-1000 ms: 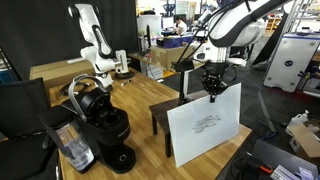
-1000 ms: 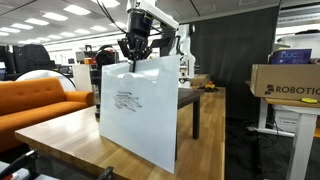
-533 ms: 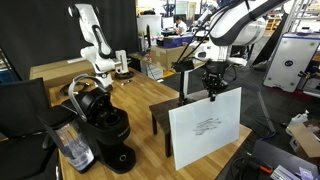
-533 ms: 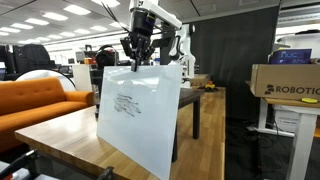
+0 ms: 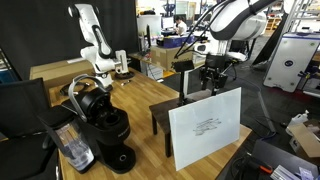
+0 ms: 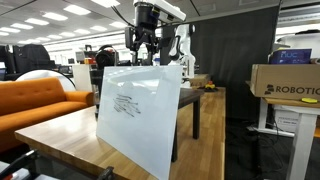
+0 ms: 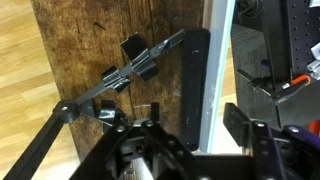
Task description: Take the board off the stand and put it on the table
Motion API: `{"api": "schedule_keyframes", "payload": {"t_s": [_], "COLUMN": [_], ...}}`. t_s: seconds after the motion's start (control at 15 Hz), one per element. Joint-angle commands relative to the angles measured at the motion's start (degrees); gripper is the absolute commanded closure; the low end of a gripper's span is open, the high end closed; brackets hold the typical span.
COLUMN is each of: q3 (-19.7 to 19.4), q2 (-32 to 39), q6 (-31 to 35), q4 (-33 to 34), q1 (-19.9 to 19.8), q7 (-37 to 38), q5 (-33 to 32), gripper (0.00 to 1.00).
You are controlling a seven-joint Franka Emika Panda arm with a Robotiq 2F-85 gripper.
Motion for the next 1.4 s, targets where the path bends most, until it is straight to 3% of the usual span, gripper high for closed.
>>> {"api": "schedule_keyframes", "payload": {"t_s": [0.0,0.33,1.07,1.13,1.33], "q3": [1.8,5.1,11.2,10.0,10.4], "q2": [-0.2,-0.6,-0.6,-1.4,-1.3], "q6": [0.0,-4.7,-18.1,-14.7,-16.8], "q4": [1.4,6.2,16.7,14.6,15.6], "q1": [-1.3,-1.2,-0.5,0.4,0.4], "q7": [0.8,9.5,41.0,36.5,39.9], "q5": [0.4,-3.0,-12.6,-11.1,-11.6], "gripper": [0.03,0.00,0.00,0.00,0.00]}}
